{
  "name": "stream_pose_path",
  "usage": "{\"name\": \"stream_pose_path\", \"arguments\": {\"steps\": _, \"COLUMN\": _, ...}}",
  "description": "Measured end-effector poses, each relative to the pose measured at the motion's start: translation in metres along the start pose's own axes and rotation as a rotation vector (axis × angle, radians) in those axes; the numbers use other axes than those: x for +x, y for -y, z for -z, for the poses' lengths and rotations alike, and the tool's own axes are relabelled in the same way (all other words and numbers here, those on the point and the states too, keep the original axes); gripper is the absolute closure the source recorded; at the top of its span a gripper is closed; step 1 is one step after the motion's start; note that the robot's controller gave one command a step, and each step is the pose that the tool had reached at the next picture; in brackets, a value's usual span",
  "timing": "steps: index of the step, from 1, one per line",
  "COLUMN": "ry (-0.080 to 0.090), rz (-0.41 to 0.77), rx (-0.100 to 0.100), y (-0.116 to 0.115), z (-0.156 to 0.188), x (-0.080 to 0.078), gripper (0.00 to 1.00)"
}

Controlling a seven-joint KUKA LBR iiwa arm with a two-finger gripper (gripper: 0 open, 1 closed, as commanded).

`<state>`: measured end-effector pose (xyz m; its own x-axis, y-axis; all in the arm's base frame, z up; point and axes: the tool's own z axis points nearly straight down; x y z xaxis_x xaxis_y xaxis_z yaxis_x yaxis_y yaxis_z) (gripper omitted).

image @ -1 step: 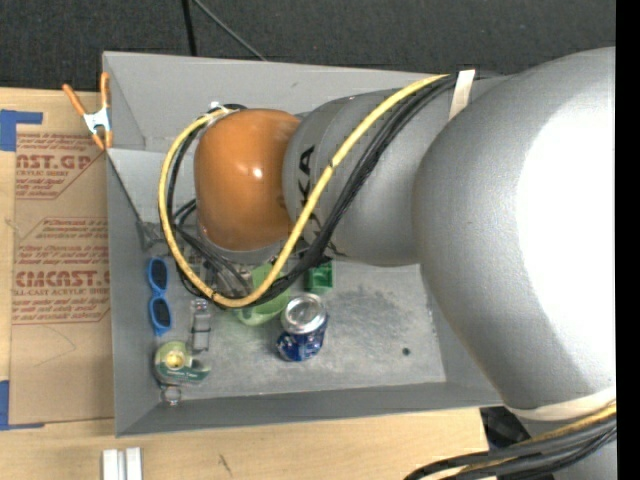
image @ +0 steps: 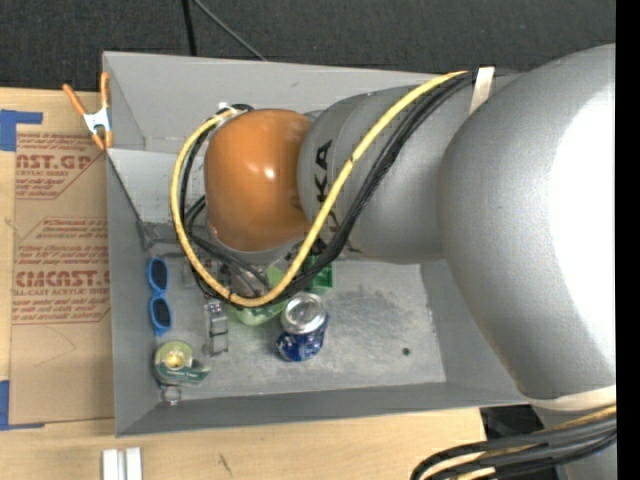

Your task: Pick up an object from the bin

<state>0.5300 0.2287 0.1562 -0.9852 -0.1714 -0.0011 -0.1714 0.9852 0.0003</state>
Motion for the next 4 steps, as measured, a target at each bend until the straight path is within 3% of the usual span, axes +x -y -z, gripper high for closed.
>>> {"name": "stream_pose_path", "arguments": {"steps": 1, "ry": -0.001, "rz": 0.126, "rx": 0.0, "y": -0.013, "z": 0.002, "x": 0.017, "gripper": 0.0}}
{"name": "stream_pose_path", "arguments": {"steps": 3, "ry": 0.0, "rz": 0.389, "rx": -0.001, "y": -0.019, "z": -0.001, "x": 0.026, "gripper": 0.0}}
{"name": "stream_pose_path", "arguments": {"steps": 4, "ry": -0.003, "rz": 0.415, "rx": 0.003, "y": 0.081, "z": -0.011, "x": 0.041, "gripper": 0.0}}
